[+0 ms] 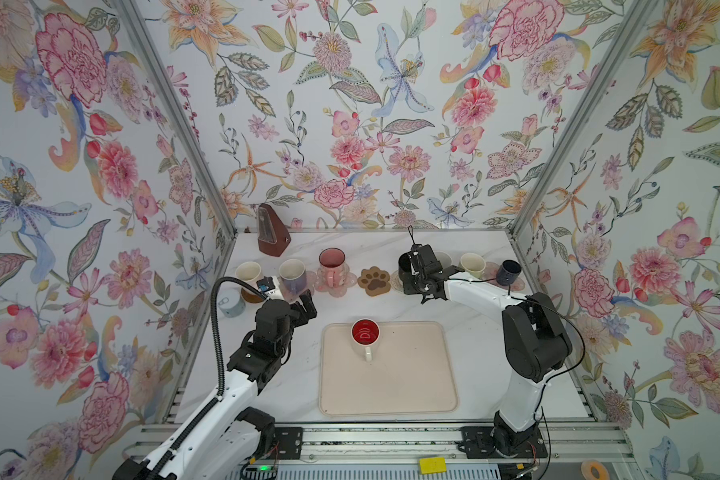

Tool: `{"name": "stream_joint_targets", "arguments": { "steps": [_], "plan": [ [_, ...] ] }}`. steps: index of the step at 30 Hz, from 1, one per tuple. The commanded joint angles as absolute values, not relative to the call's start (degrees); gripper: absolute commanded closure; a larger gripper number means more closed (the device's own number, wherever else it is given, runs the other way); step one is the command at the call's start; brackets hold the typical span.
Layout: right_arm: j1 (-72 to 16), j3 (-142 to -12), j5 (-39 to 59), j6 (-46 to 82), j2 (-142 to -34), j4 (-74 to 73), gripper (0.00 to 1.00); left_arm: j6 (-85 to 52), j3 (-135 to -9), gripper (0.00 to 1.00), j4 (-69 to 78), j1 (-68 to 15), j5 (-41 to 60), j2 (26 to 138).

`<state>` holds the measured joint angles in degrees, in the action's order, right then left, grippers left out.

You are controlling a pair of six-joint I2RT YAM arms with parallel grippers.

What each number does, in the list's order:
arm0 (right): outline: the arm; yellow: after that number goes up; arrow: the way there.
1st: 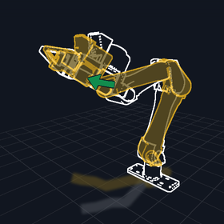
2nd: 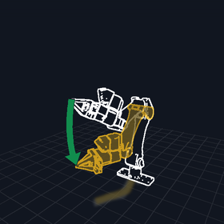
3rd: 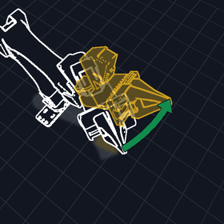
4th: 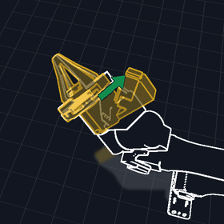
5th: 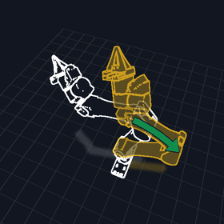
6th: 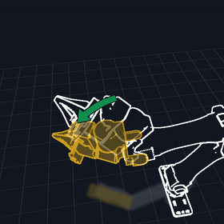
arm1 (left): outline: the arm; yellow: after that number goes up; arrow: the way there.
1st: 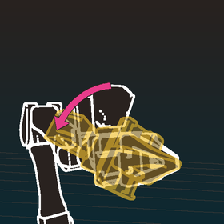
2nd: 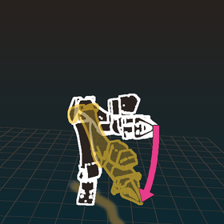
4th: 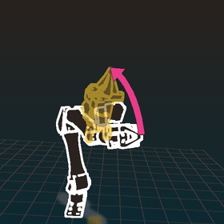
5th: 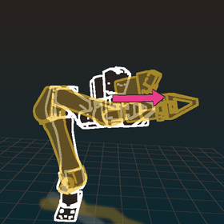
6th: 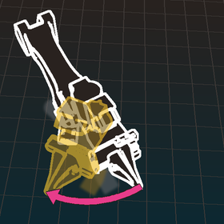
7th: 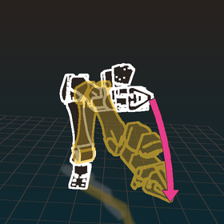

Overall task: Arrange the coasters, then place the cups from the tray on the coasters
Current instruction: 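Carry the black mug to the woven coaster beside the paw-print coaster, then lower the black mug onto the woven coaster and open the right gripper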

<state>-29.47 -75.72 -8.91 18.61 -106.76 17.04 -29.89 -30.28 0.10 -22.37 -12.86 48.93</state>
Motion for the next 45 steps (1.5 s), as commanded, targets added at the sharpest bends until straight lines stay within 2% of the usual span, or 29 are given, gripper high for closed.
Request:
{"name": "stream_joint_targets", "arguments": {
  "steps": [1, 28, 29, 33, 35, 41, 45],
  "plan": [
    [-29.18, -78.67, -9.05, 18.46, -107.06, 12.4, 1.0, -30.06, -30.68, 0.01, 0.41, -21.54, -13.32, 49.31],
    [-28.83, -79.4, -7.83, 19.51, -109.7, 11.9, 0.98, -30.41, -30.3, 0.01, 0.2, -21.42, -13.28, 48.6],
    [-28.83, -79.3, -7.87, 19.58, -109.53, 11.89, 0.94, -30.41, -30.24, 0.01, 0.15, -21.44, -13.23, 48.6],
    [-28.83, -78.47, -8.09, 20.08, -108.15, 11.87, 0.59, -30.42, -30.24, 0.01, 0.09, -21.36, -13.23, 48.68],
    [-28.92, -78.07, -8.06, 20.3, -106.67, 11.62, 0.47, -30.5, -30.28, 0.01, 0.04, -21.35, -13.14, 48.69],
    [-28.83, -77.47, -8.24, 20.05, -99.31, 13.8, 0.21, -31.11, -29.65, 0.01, -0.42, -21.31, -12.81, 48.11],
    [-28.78, -72.16, -9.34, 19.21, -91.53, 13.68, 0.1, -31.17, -29.48, 0.01, -1.2, -21.19, -13.18, 47.65]
  ]
}}
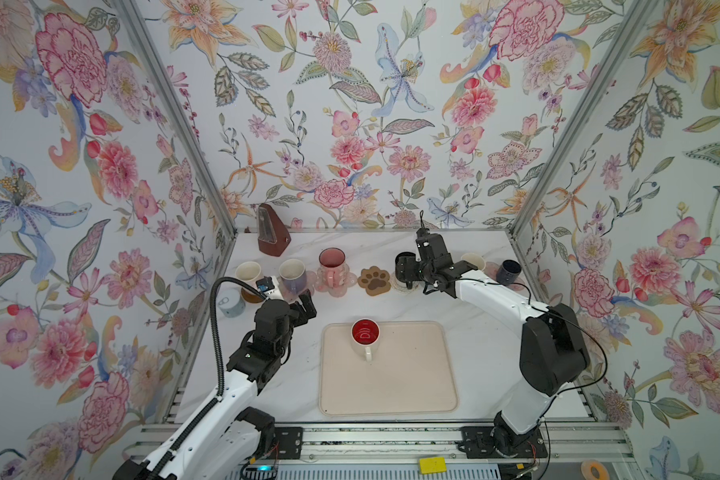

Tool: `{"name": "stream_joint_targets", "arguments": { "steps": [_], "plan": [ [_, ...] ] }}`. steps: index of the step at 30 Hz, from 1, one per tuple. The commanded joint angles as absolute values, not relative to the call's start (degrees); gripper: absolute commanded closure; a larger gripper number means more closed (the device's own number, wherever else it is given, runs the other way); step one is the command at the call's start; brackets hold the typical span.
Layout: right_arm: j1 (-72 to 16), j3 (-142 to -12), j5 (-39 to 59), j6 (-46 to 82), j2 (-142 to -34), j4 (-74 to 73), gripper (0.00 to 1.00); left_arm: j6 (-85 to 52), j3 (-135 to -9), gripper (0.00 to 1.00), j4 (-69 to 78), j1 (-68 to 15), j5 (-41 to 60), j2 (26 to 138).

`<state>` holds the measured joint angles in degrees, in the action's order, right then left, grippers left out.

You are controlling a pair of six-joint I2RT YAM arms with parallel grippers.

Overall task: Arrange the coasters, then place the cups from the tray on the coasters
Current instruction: 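Lower the black mug onto the woven coaster and open the right gripper, then move the left gripper over the red-lined white mug while the right gripper withdraws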

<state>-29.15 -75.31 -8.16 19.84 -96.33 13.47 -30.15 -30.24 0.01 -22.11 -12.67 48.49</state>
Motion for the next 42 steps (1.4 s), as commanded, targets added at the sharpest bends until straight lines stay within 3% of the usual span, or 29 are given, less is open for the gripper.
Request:
{"name": "stream_joint_targets", "arguments": {
  "steps": [1, 4, 10, 24, 33, 42],
  "plan": [
    [-28.74, -69.78, -9.97, 18.91, -89.06, 13.12, 0.07, -31.5, -29.65, 0.01, -1.55, -21.14, -12.89, 47.61],
    [-28.57, -62.32, -11.53, 18.55, -81.74, 10.49, 0.01, -31.9, -29.79, 0.01, -2.16, -21.17, -11.65, 47.81],
    [-27.04, -54.46, -14.08, 19.54, -72.82, 8.87, 0.01, -33.42, -29.0, 0.01, -2.37, -21.19, -10.94, 47.94],
    [-24.97, -55.6, -14.07, 20.41, -74.26, 8.04, 0.01, -41.05, -31.8, 0.03, -11.91, -22.45, -3.01, 48.34],
    [-24.72, -55.11, -13.29, 21.53, -74.66, 7.29, 0.01, -49.57, -33.04, 0.03, -17.47, -38.41, -9.16, 49.01],
    [-24.26, -52.11, -13.65, 22.57, -72.74, 6.24, 0.01, -55.16, -33.31, 0.03, -21.35, -47.58, -10.5, 50.66]
  ]
}}
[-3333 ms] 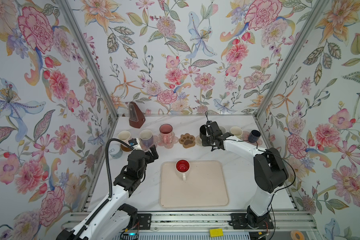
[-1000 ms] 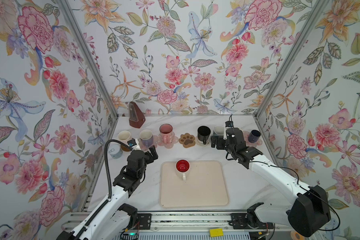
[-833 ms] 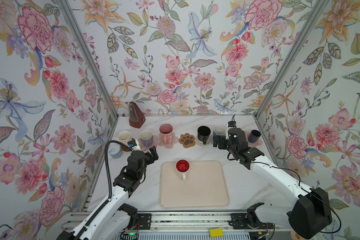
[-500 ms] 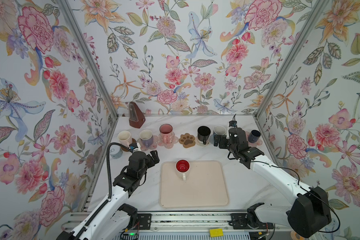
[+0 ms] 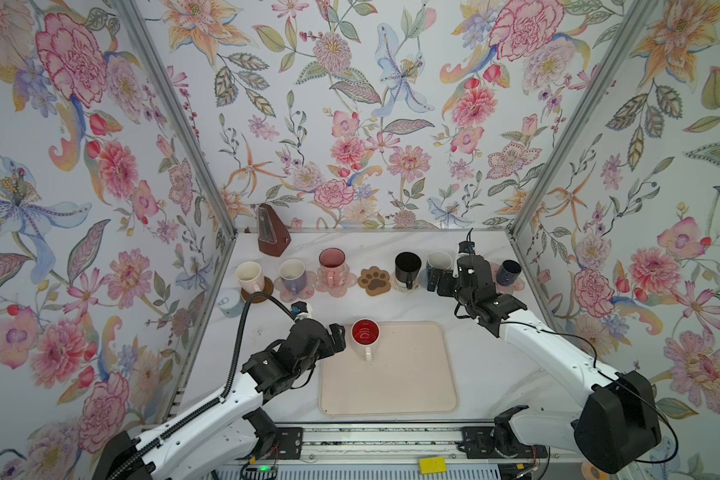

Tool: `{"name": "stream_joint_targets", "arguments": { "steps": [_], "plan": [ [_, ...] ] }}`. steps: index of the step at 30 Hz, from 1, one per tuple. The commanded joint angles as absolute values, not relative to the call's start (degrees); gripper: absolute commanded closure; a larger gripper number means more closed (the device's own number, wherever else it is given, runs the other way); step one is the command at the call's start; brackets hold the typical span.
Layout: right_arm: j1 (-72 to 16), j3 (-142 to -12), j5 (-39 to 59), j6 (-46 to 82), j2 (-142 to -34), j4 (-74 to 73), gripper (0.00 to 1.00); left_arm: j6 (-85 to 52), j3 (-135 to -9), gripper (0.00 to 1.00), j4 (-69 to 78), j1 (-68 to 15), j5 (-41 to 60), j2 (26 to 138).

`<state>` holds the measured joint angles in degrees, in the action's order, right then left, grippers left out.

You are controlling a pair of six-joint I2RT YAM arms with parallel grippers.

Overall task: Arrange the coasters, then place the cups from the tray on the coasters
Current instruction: 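Move the left gripper over the red-lined white mug while the right gripper withdraws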

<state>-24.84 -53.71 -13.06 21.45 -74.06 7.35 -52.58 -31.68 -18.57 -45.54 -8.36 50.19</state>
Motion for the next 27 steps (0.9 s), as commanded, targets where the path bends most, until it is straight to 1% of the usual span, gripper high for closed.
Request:
{"name": "stream_joint_targets", "arguments": {
  "steps": [1, 10, 18, 24, 27],
  "plan": [
    [-24.17, -51.83, -13.68, 22.66, -72.65, 6.22, 0.01, -55.47, -33.33, 0.03, -21.66, -48.4, -10.63, 50.95],
    [-23.82, -50.57, -12.95, 23.34, -71.98, 5.53, 0.01, -57.31, -33.85, 0.03, -20.88, -53.73, -9.08, 53.6],
    [-23.66, -49.45, -12.99, 23.95, -71.25, 5.13, 0.01, -56.02, -38.91, 0.03, -19.0, -59.29, -9.45, 62.99],
    [-23.35, -49.22, -12.85, 23.91, -70.84, 5.26, 0.01, -54.15, -43.4, 0.06, -20.42, -62.67, -9.49, 71.27],
    [-23.2, -49.2, -12.79, 23.89, -70.61, 5.28, 0.01, -54.46, -44.97, 0.08, -22.12, -62.97, -9.36, 74.84]
  ]
}}
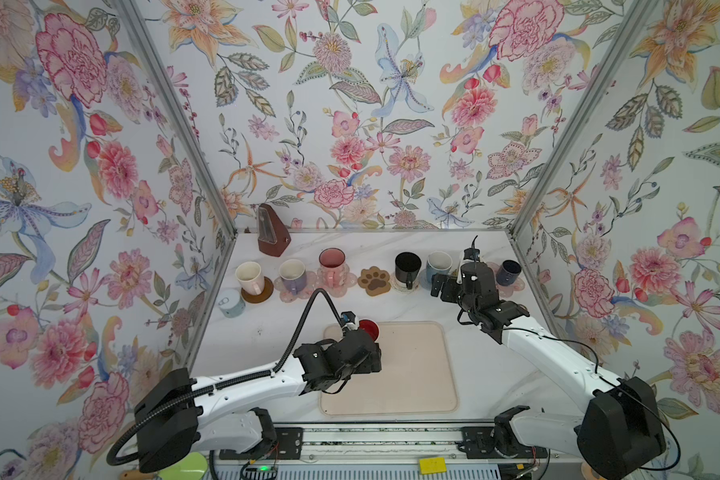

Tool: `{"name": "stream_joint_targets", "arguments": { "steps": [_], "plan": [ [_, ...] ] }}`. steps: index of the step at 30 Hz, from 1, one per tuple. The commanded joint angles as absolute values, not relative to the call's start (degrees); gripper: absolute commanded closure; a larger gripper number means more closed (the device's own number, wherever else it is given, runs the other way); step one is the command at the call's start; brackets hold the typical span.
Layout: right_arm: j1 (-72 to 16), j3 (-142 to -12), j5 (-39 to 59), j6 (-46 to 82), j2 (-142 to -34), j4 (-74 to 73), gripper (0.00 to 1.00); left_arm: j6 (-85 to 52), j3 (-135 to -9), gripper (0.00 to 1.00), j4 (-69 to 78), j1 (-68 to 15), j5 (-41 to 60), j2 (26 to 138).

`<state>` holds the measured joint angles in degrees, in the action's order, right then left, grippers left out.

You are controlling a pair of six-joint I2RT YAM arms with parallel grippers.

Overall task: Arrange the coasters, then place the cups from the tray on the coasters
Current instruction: 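Move the left gripper over the red-lined white mug while the right gripper withdraws, then lower the left gripper and grasp the red-lined white mug by its rim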

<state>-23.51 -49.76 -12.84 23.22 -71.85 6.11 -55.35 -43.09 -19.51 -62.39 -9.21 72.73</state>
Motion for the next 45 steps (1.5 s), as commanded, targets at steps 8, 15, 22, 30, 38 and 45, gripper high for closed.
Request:
{"name": "stream_joint_targets", "arguments": {
  "steps": [8, 15, 22, 30, 38, 45],
  "plan": [
    [-23.03, -49.09, -12.44, 24.06, -70.66, 5.2, 0.01, -55.11, -47.02, 0.16, -25.74, -62.93, -10.75, 79.78],
    [-22.95, -49.17, -12.29, 24.07, -70.94, 5.19, 0.01, -53.58, -49.3, 0.18, -28.85, -61.75, -12.17, 82.92],
    [-22.85, -49.0, -12.1, 24.03, -71.13, 5.18, 0.01, -53.09, -48.13, 0.23, -30.01, -60.39, -12.37, 81.97],
    [-22.85, -49.22, -11.6, 24.24, -71.65, 4.57, 0.01, -50.32, -48.83, 0.24, -27.81, -59.32, -11.49, 81.99],
    [-22.68, -49.37, -11.57, 24.02, -71.37, 4.88, 0.01, -48.96, -52.38, 0.29, -27.17, -58.04, -9.29, 88.06],
    [-22.32, -49.41, -11.24, 23.81, -71.55, 4.82, 0.01, -48.28, -51.94, 0.38, -25.26, -56.05, -7.57, 89.09]
  ]
}}
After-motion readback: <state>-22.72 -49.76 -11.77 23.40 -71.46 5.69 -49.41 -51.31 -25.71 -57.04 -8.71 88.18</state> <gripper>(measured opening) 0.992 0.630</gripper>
